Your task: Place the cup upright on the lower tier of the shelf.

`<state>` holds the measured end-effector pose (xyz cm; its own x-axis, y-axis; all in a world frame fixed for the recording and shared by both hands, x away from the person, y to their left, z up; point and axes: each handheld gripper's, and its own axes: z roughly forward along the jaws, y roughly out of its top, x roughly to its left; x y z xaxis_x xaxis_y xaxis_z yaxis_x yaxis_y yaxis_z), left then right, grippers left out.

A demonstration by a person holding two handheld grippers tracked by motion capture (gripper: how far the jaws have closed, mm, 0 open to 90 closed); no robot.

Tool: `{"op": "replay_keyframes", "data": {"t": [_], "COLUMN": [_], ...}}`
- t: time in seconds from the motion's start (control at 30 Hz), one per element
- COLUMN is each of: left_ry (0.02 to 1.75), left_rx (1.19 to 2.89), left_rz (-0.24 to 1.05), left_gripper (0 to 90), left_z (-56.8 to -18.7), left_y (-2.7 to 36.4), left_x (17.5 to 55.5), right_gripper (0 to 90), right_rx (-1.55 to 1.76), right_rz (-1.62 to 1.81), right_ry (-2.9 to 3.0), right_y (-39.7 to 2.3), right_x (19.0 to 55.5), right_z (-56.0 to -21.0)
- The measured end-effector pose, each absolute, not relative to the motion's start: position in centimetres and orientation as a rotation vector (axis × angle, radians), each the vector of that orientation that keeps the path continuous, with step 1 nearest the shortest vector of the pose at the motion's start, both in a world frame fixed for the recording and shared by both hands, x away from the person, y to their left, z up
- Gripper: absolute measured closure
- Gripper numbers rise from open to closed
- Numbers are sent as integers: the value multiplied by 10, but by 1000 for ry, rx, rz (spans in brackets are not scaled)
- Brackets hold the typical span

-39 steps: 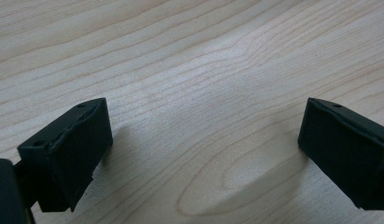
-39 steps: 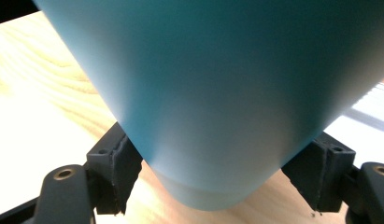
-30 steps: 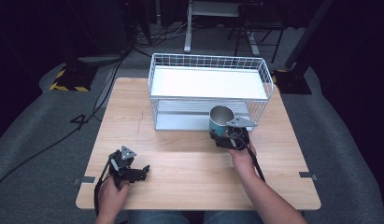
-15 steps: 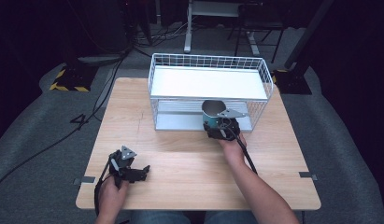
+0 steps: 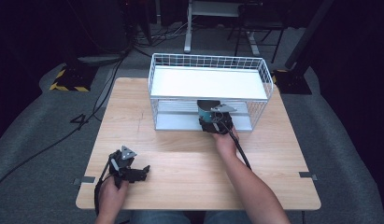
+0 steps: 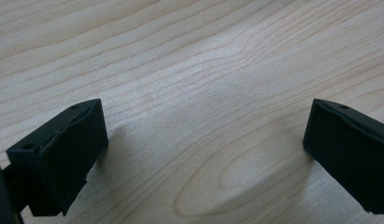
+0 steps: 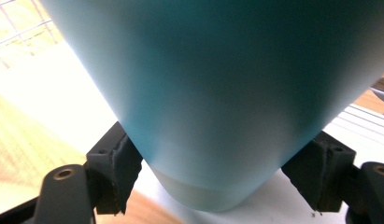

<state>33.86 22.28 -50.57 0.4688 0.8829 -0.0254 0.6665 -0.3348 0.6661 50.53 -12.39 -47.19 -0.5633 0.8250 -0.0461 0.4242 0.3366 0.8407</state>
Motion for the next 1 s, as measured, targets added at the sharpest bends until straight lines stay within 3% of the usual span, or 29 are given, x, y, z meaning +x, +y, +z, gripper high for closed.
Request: {"op": "replay_keyframes", "data": {"t": [1.0], "left_ry": [1286], "left_rx": [2104], "left_rz": [456], "left_gripper": [4], "left_z": [-506], "left_y": [223], "left_x": [338], "right_gripper": [243], "right_rx": [1170], "right_rz": [1166], "right_ry": [2094], "right_y": [-122], "right_x": [533], "right_z": [-488]}}
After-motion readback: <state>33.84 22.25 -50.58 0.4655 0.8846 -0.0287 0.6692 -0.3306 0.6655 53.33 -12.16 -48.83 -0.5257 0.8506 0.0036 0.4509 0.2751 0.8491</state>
